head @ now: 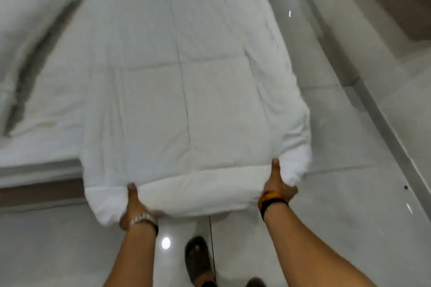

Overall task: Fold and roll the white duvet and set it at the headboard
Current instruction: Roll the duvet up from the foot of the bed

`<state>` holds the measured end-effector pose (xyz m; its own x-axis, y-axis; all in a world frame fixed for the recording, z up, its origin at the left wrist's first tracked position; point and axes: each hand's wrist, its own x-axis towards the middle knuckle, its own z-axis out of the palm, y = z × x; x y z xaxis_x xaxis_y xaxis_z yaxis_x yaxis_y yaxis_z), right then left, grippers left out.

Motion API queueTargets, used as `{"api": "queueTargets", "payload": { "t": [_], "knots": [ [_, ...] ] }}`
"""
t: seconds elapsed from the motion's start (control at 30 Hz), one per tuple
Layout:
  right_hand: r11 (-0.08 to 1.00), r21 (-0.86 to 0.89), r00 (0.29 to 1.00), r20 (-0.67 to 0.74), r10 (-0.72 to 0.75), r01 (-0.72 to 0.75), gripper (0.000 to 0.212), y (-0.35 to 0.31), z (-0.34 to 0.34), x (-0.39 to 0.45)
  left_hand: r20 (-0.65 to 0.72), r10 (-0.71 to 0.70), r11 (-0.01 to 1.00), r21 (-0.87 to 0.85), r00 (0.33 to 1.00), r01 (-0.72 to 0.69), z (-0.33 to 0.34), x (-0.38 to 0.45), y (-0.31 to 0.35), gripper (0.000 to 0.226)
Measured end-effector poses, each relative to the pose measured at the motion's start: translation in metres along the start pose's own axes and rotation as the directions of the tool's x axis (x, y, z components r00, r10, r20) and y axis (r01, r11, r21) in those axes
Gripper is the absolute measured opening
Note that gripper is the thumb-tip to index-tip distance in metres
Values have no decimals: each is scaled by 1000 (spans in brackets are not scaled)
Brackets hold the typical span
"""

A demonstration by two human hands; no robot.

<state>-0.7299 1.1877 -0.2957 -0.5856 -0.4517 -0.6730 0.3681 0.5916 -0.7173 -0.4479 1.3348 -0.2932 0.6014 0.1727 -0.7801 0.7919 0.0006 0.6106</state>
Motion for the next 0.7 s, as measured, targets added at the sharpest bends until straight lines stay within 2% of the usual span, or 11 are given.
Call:
{"api": "queueTargets", "payload": {
  "t": [0.03,0.07,0.1,0.2,0.3,0.37,0.43,0.5,0.57,0.6,0.7],
  "knots": [
    [1000,-11,1000,10,-25,25,106,-14,-8,-16,58,-76,996,-31,995,78,-3,-12,18,121],
    [999,-41,999,22,-31,31,108,-29,-17,-33,177,-158,984,-56,971,171,-3,-22,36,125],
    [998,-64,1000,29,-12,14,113,-47,-25,-54,311,-183,975,-61,933,212,-2,-47,55,115],
    [998,-61,999,33,12,-10,121,-105,-35,-108,535,-79,989,-66,841,134,-7,-120,106,71],
    [994,-31,989,111,-97,101,119,-155,-30,-151,635,28,989,-132,772,73,-14,-168,140,59],
    [989,22,978,146,-150,149,115,-183,-13,-164,607,60,988,-151,793,41,-3,-180,160,49],
    [984,69,971,165,-171,162,107,-211,17,-171,442,132,980,-196,887,-48,19,-177,180,83],
    [978,73,953,222,-205,193,117,-241,57,-180,307,195,957,-268,932,-112,52,-164,203,103],
    [967,69,923,290,-253,244,119,-266,110,-181,300,250,937,-315,921,-151,101,-152,225,111],
    [950,-1,894,339,-293,311,116,-277,141,-176,313,258,933,-327,914,-152,125,-155,241,112],
    [855,-108,749,547,-375,507,111,-312,219,-167,413,332,925,-318,848,-207,204,-138,279,98]
  ]
}}
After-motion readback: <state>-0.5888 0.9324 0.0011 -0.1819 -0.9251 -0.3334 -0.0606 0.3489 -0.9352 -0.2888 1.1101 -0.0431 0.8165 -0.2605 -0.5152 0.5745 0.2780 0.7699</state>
